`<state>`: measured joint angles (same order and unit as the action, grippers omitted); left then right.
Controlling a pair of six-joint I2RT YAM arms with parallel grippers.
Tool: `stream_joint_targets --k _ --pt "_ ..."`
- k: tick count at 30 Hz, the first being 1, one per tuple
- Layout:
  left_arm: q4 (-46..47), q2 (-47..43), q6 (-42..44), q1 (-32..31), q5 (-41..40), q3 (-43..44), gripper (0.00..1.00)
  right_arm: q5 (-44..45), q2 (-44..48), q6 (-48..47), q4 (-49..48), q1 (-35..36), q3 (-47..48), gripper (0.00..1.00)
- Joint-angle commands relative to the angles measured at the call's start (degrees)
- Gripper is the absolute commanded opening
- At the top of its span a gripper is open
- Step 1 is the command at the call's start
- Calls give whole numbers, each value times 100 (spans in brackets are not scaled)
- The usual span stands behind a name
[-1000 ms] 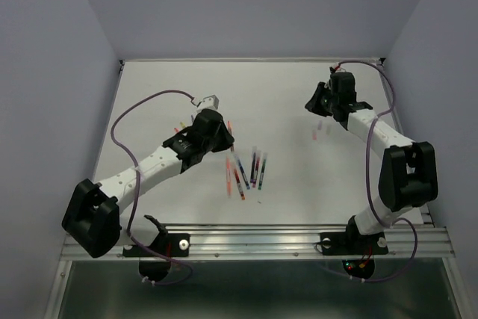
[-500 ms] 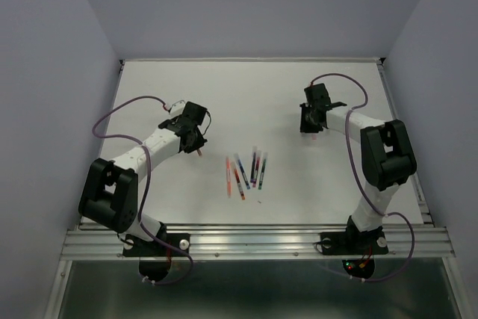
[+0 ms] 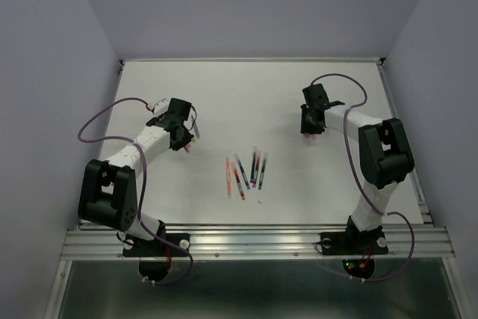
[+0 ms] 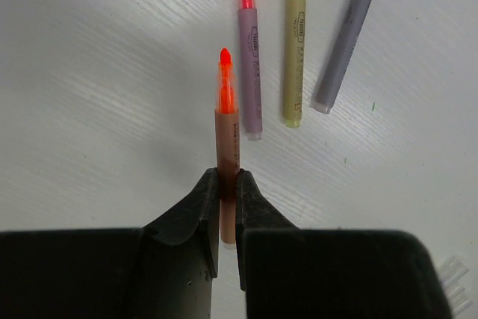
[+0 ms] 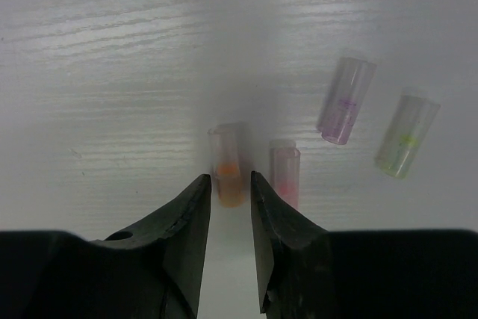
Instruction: Open the pen caps
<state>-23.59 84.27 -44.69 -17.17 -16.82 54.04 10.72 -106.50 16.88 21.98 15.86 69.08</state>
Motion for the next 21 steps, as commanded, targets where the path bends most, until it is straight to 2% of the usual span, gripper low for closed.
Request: stream_joint_targets --k 1,8,9,11,13,14,17,21 --pt "-40 -25 -40 205 -243 1 0 158 76 34 52 58 282 34" --pt "135 142 -14 451 -41 -131 0 412 488 78 43 58 466 36" --pt "171 247 -5 477 -15 -139 0 474 559 96 43 58 518 42" --pt "241 379 -14 486 64 -122 0 597 726 131 9 58 554 45" --pt "276 555 -40 521 73 -69 0 572 981 122 -53 58 519 53" --pt "311 677 -40 530 82 -52 0 476 1165 122 -149 58 484 62" --pt "329 854 -31 548 82 45 0 256 1429 131 -395 58 256 78" --pt "399 1013 -40 548 152 80 0 -184 1807 105 -607 58 27 87"
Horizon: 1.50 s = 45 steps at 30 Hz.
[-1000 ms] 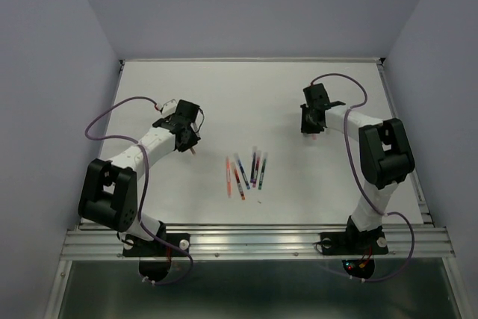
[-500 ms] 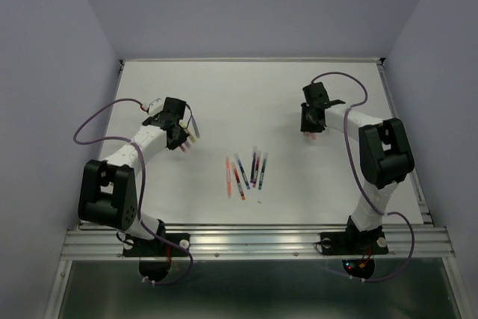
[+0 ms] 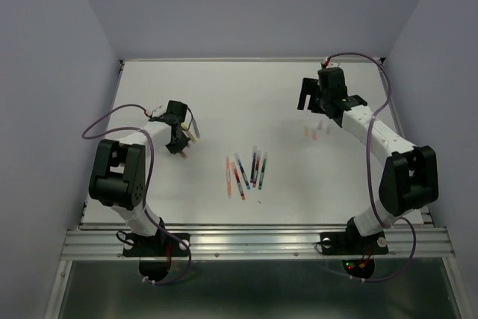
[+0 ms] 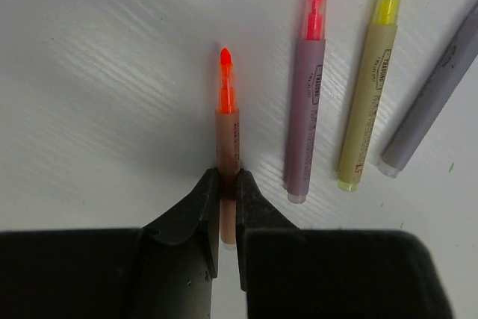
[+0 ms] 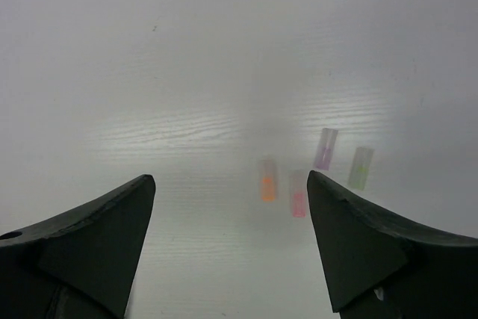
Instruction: Open the pen caps
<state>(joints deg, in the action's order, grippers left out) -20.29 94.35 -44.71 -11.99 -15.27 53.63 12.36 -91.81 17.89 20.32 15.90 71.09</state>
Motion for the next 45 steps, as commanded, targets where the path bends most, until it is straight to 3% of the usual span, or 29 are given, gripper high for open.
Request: stream_joint_targets --k 1,2,3,5,10,11,14,19,21,23,25,28,37,45 --pt "78 -4 -29 30 15 122 2 -392 435 4 -467 53 -209 89" --pt "87 -13 -38 30 15 113 6 -471 479 4 -519 53 -262 91" --pt "78 -74 -29 30 24 87 20 -497 558 4 -537 53 -280 95" --pt "35 -205 -29 30 6 52 31 -559 620 -14 -607 53 -315 100" --pt "-141 -662 32 30 181 -159 46 -471 699 22 -625 53 -341 100" --pt "-168 -889 85 30 225 -203 55 -445 717 30 -634 53 -341 100" --pt "-325 -1364 146 21 322 -335 68 -480 743 30 -643 53 -359 100" --pt "-449 -2033 576 -136 726 -414 78 -533 744 22 -678 53 -385 100" --pt "-222 -2376 1048 -503 1207 -528 97 -621 752 -14 -713 53 -429 100" --pt "-37 -2508 1315 -1109 1560 -537 99 -699 752 -31 -757 53 -464 100" --pt "-36 -2448 1429 -1313 1771 -511 99 -709 744 -31 -766 53 -473 100" --pt "-246 -2114 1491 -2007 1738 -502 99 -709 743 -58 -757 53 -500 100" --pt "-431 -1068 1298 -2800 1255 -284 99 -594 717 -101 -766 53 -526 100" --pt "-827 -426 1202 -2967 763 -19 98 -410 691 -110 -757 53 -544 100"
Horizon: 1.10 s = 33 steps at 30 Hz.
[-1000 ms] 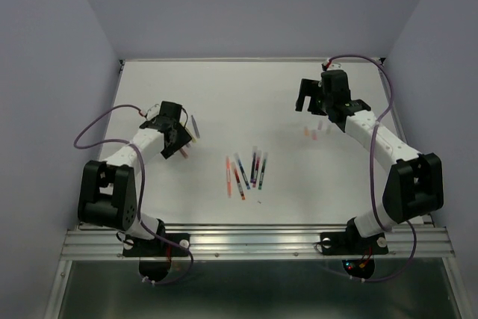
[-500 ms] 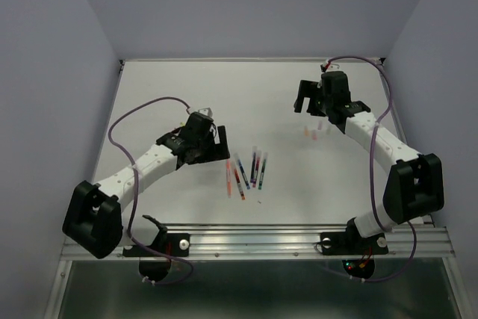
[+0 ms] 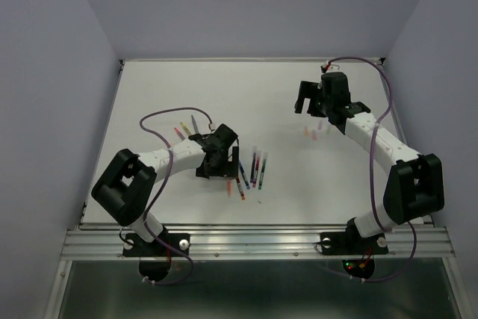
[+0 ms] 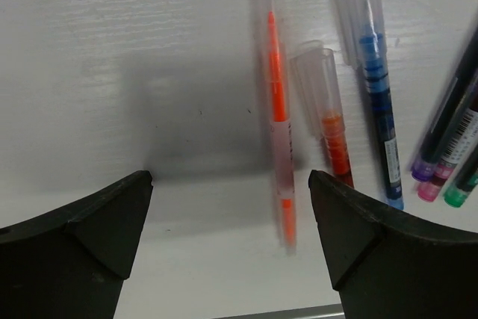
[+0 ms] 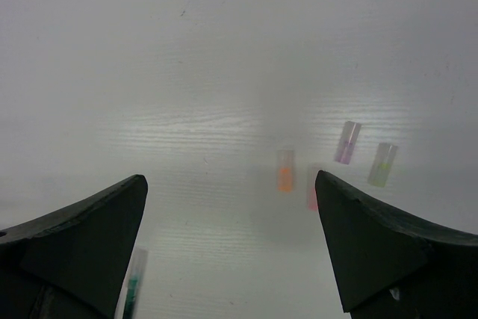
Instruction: Open the pen caps
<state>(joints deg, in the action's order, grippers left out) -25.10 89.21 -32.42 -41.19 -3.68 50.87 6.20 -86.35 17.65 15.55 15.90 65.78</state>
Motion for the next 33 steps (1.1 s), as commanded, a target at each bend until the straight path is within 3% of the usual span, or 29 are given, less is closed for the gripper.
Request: stream_joint_targets --k 1,6,11,14,19,20,22,23,26,27,33 --pt "-390 123 -36 -64 -405 248 97 224 144 -86 -281 53 -21 100" --pt "-390 386 -141 -117 -554 344 84 294 83 -69 -289 53 -4 100" --pt "-557 764 -141 -354 -713 660 84 294 30 -77 -289 53 5 100" --pt "-575 975 -141 -407 -722 696 75 347 30 -77 -281 53 -4 100" --pt "-627 1204 -176 -407 -756 670 43 470 83 -78 -281 53 -30 100" --pt "-627 1204 -185 -407 -757 652 43 479 100 -86 -289 53 -30 100" --pt "-619 1204 -211 -407 -757 591 32 505 100 -86 -281 53 -39 100" --pt "-619 1213 -238 -407 -757 573 23 505 109 -86 -289 53 -47 100" --pt "-636 1230 -299 -407 -818 520 9 505 118 -78 -281 53 -48 100" --pt "-636 1230 -326 -399 -836 512 0 497 109 -77 -281 53 -48 100" --pt "-873 854 -466 -399 -1292 616 0 137 144 -147 -289 53 -30 100"
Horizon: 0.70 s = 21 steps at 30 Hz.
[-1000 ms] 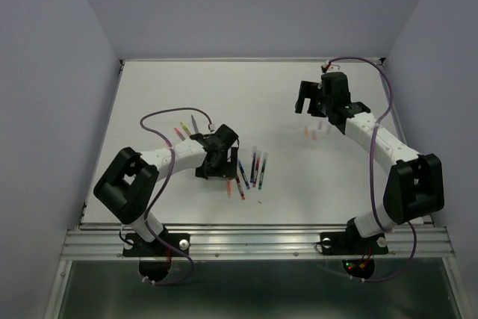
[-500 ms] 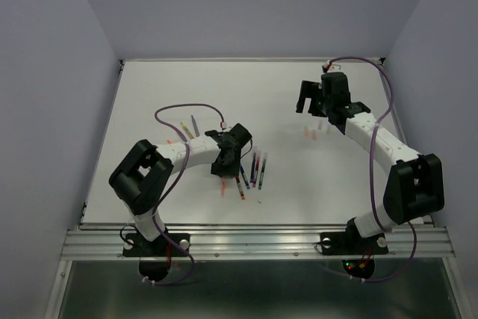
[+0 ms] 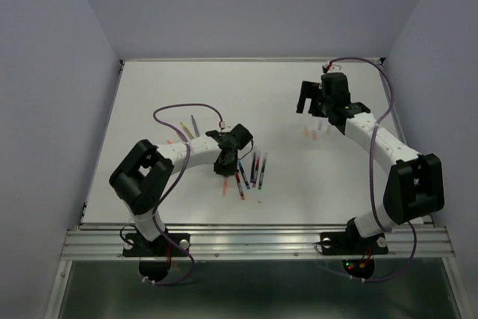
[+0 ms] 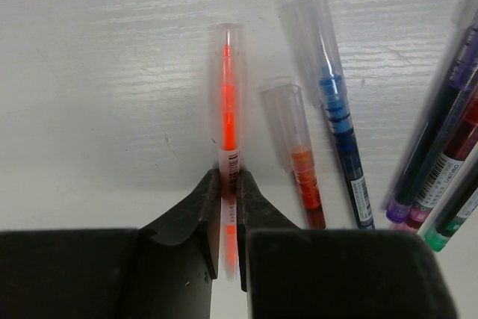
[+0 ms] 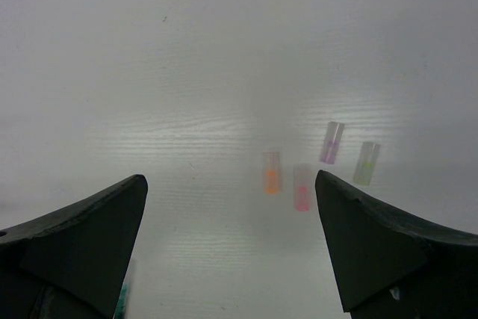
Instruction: Open the pen caps
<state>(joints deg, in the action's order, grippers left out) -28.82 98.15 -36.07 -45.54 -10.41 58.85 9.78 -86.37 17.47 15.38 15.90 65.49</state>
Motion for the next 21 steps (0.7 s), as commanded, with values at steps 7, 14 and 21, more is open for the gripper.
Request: stream_joint_targets --k 7,14,21 --pt "-407 -1016 266 54 -1306 495 0 -2127 629 -455 -974 53 -370 100" --pt "1737 -2360 1559 71 -42 154 0 -4403 1350 -640 -2221 53 -950 100" --pt "4320 -3222 1823 80 1981 -778 0 -6030 1395 159 -3389 53 -1074 100"
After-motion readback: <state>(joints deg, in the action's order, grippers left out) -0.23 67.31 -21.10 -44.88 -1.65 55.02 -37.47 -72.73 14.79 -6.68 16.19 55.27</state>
